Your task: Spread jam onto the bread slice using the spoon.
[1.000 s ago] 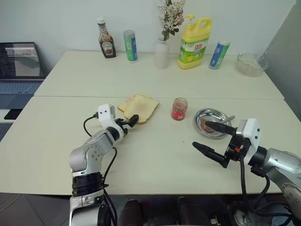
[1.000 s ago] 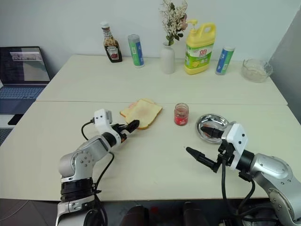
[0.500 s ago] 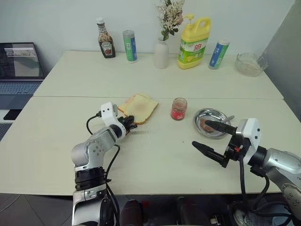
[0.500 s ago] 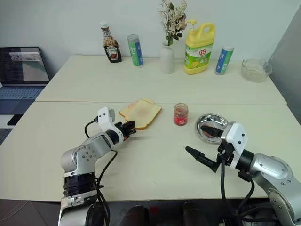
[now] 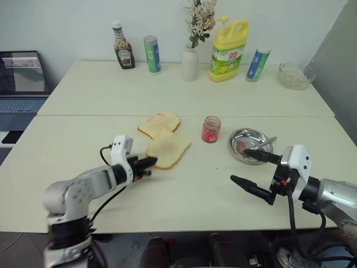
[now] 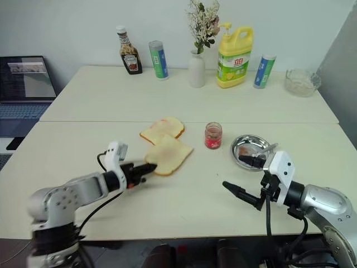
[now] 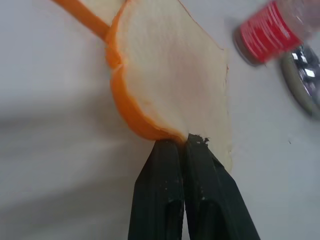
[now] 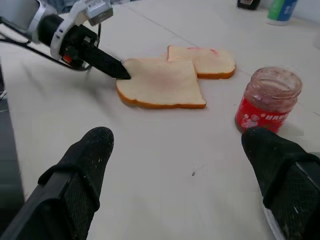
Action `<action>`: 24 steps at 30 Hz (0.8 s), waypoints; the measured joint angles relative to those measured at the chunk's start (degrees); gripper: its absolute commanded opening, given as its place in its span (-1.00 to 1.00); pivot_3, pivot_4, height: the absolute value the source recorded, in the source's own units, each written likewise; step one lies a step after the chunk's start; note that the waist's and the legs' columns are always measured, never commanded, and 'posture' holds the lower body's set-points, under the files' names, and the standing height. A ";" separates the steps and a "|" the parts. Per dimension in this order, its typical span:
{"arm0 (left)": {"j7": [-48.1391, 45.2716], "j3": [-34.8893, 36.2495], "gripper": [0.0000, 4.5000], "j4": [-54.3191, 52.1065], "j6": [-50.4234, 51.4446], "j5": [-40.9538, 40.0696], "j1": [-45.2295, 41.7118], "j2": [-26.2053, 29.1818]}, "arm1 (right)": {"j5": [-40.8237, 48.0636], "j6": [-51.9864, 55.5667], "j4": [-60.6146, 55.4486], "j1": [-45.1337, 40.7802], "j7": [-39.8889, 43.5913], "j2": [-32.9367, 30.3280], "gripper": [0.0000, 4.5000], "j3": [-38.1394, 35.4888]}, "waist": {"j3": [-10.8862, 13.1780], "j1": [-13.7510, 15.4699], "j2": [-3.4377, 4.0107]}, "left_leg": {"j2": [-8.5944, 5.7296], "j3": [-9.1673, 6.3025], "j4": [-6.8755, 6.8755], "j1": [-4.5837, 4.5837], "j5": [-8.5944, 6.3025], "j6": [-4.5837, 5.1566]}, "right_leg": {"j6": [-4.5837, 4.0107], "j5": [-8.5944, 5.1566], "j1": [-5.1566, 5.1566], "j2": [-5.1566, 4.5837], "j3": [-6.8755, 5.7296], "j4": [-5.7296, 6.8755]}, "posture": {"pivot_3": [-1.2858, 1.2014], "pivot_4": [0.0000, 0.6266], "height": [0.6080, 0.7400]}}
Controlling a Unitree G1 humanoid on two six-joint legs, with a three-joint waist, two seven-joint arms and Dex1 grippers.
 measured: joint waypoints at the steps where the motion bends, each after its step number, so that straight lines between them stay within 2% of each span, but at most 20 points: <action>1: -1.72 -0.67 -0.99 -1.47 0.75 -0.79 2.23 1.96 | 0.40 0.39 0.00 0.83 1.07 -1.08 1.00 -0.46 | 0.00 0.02 0.00 | 0.00 -0.01 0.00 0.01 0.00 0.00 | 0.03 -0.02 0.01 0.00 -0.01 0.00 | 0.03 -0.52 1.00; 9: -5.51 -3.91 -0.99 -7.11 -0.60 -1.85 8.82 4.20 | 3.97 2.81 -1.89 3.71 7.36 -5.53 1.00 -0.57 | 0.01 0.16 -0.02 | 0.01 0.01 0.01 0.46 0.00 0.01 | 0.10 -0.21 0.45 -0.01 0.01 -0.05 | 0.03 -0.52 1.00; 17: -7.28 -5.60 -0.99 -10.07 -1.94 -2.80 11.95 6.24 | 3.32 2.51 -2.12 3.54 8.68 -5.56 1.00 0.53 | 0.02 0.16 -0.03 | 0.02 0.01 0.00 0.47 -0.01 0.01 | 0.08 -0.23 0.45 -0.01 0.02 -0.06 | 0.03 -0.52 1.00; 18: -7.43 -6.23 -0.78 -10.48 -2.29 -2.75 12.12 6.70 | 3.22 2.38 -1.98 3.32 8.77 -5.54 1.00 0.85 | 0.02 0.17 -0.03 | 0.02 0.01 0.00 0.47 -0.01 0.01 | 0.07 -0.24 0.45 -0.01 0.02 -0.07 | 0.03 -0.52 1.00; 19: -7.51 -6.51 -0.71 -10.72 -2.52 -2.71 12.22 6.84 | 3.13 2.20 -1.88 3.29 8.93 -5.47 1.00 1.10 | 0.02 0.17 -0.03 | 0.02 0.01 -0.01 0.46 -0.01 0.01 | 0.07 -0.24 0.45 -0.02 0.02 -0.07 | 0.03 -0.52 1.00; 24: -9.02 -7.07 0.00 -12.17 -3.90 -2.87 13.70 9.19 | 2.14 1.26 -1.31 3.98 9.73 -5.23 1.00 1.97 | 0.03 0.17 -0.05 | 0.03 0.01 -0.02 0.46 -0.01 0.01 | 0.04 -0.26 0.45 -0.02 0.02 -0.08 | 0.03 -0.52 1.00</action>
